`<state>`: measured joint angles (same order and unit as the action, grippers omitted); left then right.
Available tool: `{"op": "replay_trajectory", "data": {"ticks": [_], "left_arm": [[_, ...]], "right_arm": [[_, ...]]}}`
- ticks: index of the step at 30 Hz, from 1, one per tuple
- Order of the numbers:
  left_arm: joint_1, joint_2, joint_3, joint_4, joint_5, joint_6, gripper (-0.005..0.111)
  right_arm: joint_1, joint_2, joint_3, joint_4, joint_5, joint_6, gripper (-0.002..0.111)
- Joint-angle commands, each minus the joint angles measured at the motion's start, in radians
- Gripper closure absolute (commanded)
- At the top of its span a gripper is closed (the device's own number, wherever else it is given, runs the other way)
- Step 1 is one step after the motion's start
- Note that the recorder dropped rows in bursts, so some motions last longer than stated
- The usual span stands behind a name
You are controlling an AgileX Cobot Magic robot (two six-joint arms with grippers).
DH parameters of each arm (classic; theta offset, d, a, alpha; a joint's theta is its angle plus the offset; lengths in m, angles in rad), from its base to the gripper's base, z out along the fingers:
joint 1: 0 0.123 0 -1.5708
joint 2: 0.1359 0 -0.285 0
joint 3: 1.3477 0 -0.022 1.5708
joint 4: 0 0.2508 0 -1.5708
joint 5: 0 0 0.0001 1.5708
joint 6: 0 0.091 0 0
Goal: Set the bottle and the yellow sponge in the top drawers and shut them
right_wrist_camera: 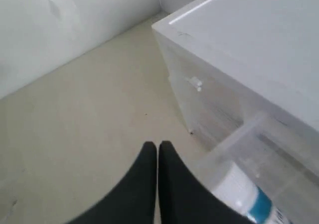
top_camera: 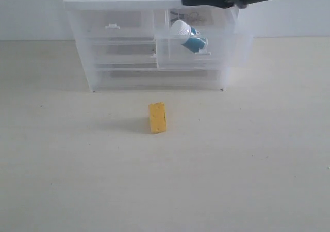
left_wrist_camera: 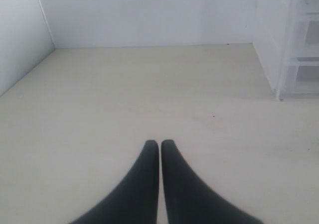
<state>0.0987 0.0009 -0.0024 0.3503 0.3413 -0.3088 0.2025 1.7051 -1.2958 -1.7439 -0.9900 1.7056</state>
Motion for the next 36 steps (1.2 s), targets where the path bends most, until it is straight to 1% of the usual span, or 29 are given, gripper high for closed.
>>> {"op": "replay_trajectory", "data": {"ticks": [1, 3, 7, 11, 19, 22, 27, 30, 33, 35, 36], "left_arm": [[-0.005, -0.001, 0.002, 0.005, 0.001, 0.003, 0.103], [-0.005, -0.001, 0.002, 0.005, 0.001, 0.003, 0.103], [-0.005, -0.001, 0.002, 0.005, 0.001, 0.003, 0.103], [-0.005, -0.001, 0.002, 0.005, 0.001, 0.003, 0.103], [-0.005, -0.001, 0.002, 0.005, 0.001, 0.003, 0.103], [-0.005, -0.001, 0.002, 0.005, 0.001, 0.003, 0.103], [-0.005, -0.001, 0.002, 0.005, 0.001, 0.003, 0.103], [-0.005, -0.001, 0.002, 0.005, 0.001, 0.003, 0.103], [-0.005, -0.001, 0.002, 0.005, 0.001, 0.003, 0.103], [-0.005, -0.001, 0.002, 0.005, 0.001, 0.003, 0.103], [-0.005, -0.001, 0.002, 0.005, 0.001, 0.003, 0.103]], "right_arm": [[0.116, 0.015, -0.01, 0.0, 0.237, 0.032, 0.109], [0.141, 0.03, -0.01, 0.0, 0.32, 0.041, 0.109], [0.145, 0.063, -0.01, 0.0, 0.378, 0.049, 0.109], [0.145, 0.083, -0.01, 0.0, 0.416, 0.033, 0.109], [0.145, 0.126, -0.008, 0.0, 0.422, -0.004, 0.109], [0.143, 0.099, -0.008, 0.0, 0.414, -0.008, 0.109], [0.143, -0.033, -0.008, 0.0, 0.386, -0.004, 0.109], [0.143, -0.097, -0.007, 0.0, 0.291, 0.015, 0.109], [0.143, -0.093, 0.004, 0.0, 0.164, 0.024, 0.109], [0.143, -0.076, 0.045, 0.0, 0.141, 0.023, 0.109], [0.133, -0.059, 0.105, 0.0, 0.158, -0.003, 0.109]]}}
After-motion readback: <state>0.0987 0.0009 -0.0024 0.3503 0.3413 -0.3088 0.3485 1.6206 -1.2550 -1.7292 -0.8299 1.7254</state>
